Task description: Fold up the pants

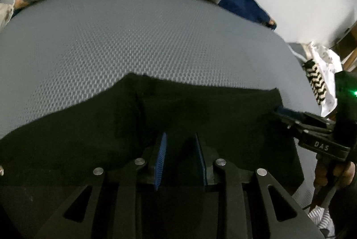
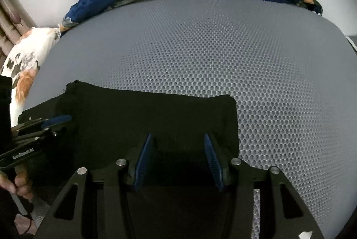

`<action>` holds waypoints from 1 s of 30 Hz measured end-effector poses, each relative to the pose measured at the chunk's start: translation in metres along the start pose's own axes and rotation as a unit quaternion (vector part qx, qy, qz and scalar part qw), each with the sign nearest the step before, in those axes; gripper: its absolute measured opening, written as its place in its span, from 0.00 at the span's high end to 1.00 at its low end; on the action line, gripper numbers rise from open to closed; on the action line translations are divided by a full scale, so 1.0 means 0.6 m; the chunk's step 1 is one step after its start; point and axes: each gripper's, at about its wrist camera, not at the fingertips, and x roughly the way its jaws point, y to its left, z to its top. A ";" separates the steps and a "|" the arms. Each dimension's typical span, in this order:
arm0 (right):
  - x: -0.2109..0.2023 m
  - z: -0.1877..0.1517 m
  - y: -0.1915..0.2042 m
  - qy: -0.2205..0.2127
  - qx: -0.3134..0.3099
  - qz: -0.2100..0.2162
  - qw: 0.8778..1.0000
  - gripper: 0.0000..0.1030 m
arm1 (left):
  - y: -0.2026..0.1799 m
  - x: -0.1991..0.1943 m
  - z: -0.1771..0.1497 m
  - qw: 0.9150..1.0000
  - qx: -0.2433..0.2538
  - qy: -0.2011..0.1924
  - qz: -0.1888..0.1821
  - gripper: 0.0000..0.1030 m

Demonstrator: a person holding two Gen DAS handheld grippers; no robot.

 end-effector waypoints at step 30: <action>-0.031 -0.134 0.190 0.049 -0.085 0.069 0.993 0.56 | 0.216 -0.319 -0.155 0.990 -0.109 -0.062 0.066 0.46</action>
